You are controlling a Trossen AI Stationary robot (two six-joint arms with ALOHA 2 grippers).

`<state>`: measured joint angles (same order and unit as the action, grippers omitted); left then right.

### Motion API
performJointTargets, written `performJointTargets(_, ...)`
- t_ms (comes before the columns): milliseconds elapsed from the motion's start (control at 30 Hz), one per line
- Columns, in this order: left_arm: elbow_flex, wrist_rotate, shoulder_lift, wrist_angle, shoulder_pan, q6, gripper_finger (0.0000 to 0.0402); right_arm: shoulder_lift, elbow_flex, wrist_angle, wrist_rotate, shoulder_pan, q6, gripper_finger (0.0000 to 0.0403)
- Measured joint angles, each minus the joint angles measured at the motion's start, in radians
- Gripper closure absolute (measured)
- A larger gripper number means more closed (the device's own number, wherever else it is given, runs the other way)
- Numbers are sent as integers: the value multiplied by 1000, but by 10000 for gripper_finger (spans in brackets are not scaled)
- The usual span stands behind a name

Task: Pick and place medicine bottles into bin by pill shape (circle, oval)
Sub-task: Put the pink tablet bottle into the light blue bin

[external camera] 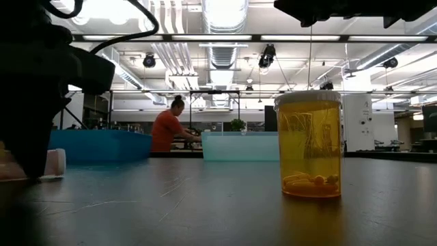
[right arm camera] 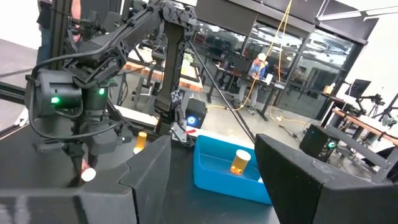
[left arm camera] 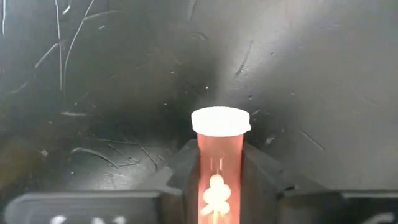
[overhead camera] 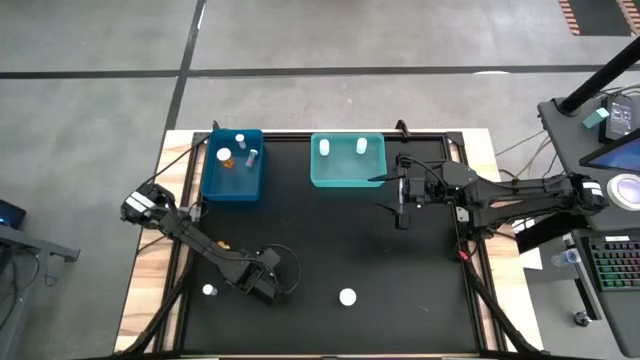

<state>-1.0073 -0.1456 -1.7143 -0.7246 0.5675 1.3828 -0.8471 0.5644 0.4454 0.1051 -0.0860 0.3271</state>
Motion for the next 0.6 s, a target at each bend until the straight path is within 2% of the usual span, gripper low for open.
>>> performJointTargets(100,-7,-16,20,2,-16,-55,347,0,0,0,0,0,-2,179)
performJointTargets(267,-14,-105,93,0,-44,-220,343,0,0,0,0,0,-2,179)
performJointTargets(400,-14,-209,170,-8,-91,-404,341,0,0,1,0,0,-3,179)
performJointTargets(600,-13,-340,262,31,-171,-761,341,0,0,1,-1,0,-5,179)
